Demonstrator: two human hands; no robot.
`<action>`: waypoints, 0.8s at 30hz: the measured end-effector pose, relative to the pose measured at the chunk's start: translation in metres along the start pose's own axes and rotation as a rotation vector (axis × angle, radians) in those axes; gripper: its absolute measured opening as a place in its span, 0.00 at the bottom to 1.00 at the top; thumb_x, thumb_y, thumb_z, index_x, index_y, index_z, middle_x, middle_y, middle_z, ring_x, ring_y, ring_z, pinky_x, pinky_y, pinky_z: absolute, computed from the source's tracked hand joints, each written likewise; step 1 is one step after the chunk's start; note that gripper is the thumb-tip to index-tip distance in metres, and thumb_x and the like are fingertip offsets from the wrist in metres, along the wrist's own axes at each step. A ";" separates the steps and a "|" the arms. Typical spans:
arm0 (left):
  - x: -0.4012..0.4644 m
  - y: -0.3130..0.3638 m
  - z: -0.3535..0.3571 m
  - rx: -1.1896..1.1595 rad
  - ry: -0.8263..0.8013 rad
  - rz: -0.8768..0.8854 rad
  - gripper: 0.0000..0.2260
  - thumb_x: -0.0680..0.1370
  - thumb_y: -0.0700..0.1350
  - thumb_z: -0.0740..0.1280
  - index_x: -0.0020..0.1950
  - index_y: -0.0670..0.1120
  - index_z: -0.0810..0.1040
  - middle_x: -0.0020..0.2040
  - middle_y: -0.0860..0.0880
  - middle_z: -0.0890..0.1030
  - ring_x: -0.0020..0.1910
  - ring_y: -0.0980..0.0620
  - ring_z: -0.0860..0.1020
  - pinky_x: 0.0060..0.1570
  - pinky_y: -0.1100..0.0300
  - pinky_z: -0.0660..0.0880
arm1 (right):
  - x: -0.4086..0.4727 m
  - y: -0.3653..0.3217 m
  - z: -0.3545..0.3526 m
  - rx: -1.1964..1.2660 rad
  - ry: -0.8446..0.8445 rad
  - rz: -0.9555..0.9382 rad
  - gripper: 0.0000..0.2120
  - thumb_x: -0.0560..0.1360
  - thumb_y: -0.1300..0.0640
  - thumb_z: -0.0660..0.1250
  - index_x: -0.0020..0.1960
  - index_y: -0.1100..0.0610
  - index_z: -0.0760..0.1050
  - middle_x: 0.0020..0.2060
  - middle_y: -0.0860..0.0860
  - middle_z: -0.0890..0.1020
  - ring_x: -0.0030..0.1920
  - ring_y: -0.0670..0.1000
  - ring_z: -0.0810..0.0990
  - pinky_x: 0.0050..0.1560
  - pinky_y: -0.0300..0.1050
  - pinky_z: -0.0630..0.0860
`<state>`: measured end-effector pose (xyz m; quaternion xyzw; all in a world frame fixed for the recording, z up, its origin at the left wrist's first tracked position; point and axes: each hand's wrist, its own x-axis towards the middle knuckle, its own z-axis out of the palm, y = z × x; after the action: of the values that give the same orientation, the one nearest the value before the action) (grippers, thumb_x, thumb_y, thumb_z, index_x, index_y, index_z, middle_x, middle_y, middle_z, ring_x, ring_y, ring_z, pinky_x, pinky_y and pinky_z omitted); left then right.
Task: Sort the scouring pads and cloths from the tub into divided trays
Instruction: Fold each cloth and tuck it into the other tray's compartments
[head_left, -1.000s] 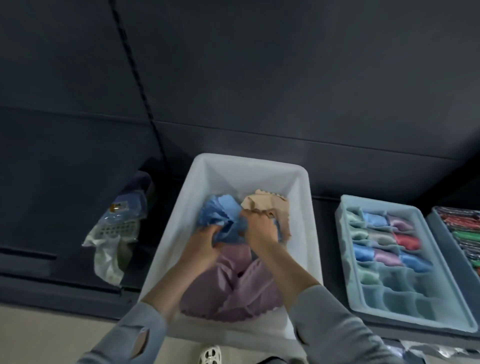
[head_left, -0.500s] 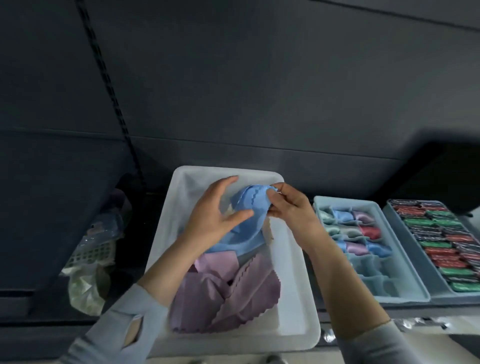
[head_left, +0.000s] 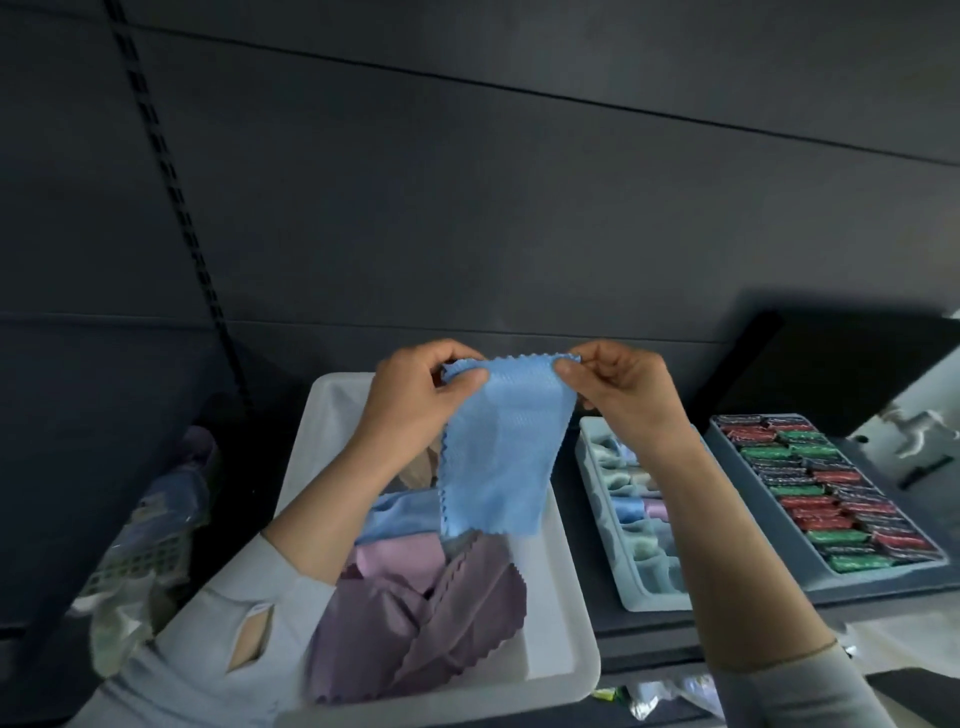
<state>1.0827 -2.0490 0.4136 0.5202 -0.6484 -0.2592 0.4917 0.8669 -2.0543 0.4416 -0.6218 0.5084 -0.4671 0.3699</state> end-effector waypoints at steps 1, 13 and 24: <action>0.000 0.001 -0.002 0.011 0.012 -0.006 0.02 0.73 0.44 0.74 0.44 0.51 0.83 0.34 0.62 0.81 0.31 0.66 0.75 0.38 0.66 0.71 | -0.001 -0.001 -0.001 0.004 0.014 0.000 0.04 0.74 0.60 0.72 0.40 0.56 0.81 0.30 0.48 0.81 0.29 0.45 0.74 0.37 0.40 0.74; -0.005 0.028 0.020 -0.302 0.080 -0.142 0.02 0.76 0.41 0.71 0.43 0.45 0.80 0.38 0.47 0.83 0.32 0.55 0.81 0.34 0.62 0.78 | -0.009 -0.010 0.031 0.045 0.005 -0.158 0.02 0.71 0.51 0.71 0.40 0.48 0.79 0.38 0.51 0.84 0.40 0.53 0.82 0.48 0.58 0.79; -0.006 0.028 0.019 -0.244 0.055 0.021 0.10 0.78 0.37 0.67 0.55 0.48 0.82 0.46 0.53 0.85 0.46 0.57 0.83 0.49 0.63 0.78 | -0.010 -0.009 0.028 0.130 0.025 -0.154 0.10 0.74 0.68 0.71 0.46 0.54 0.75 0.40 0.52 0.85 0.41 0.51 0.84 0.48 0.48 0.79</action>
<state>1.0539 -2.0377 0.4276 0.4566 -0.6037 -0.3167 0.5717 0.8958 -2.0427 0.4398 -0.6277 0.4324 -0.5339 0.3660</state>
